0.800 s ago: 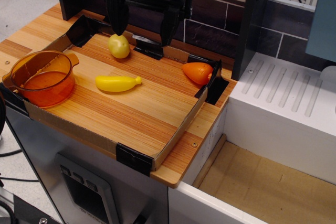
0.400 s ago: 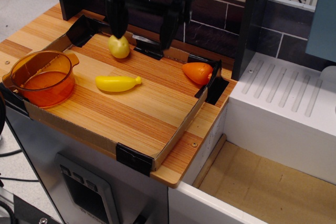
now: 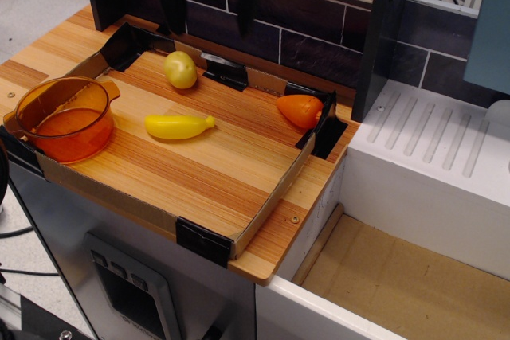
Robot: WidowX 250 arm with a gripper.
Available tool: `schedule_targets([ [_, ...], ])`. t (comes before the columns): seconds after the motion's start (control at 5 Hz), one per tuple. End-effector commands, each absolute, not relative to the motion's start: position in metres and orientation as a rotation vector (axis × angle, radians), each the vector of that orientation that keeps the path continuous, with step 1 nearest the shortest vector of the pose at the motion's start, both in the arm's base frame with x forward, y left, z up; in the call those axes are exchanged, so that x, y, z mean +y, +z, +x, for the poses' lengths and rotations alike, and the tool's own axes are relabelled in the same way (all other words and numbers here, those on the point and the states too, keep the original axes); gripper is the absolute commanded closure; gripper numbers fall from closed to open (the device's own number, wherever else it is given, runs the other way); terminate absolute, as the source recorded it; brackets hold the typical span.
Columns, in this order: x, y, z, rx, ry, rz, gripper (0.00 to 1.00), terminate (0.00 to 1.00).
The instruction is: Put potato in pot
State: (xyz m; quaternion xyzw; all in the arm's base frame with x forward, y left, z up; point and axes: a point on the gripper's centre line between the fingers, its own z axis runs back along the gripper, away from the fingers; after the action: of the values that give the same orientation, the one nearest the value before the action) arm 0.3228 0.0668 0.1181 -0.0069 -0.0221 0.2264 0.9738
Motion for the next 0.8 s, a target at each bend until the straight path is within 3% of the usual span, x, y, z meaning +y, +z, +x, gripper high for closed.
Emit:
schedule_targets([
  [0.0, 0.117, 0.121, 0.336, -0.164, 0.466, -0.058, 0.00, 0.00],
  [0.6, 0.150, 0.078, 0.358, -0.202, 0.464, -0.041, 0.00, 0.00],
])
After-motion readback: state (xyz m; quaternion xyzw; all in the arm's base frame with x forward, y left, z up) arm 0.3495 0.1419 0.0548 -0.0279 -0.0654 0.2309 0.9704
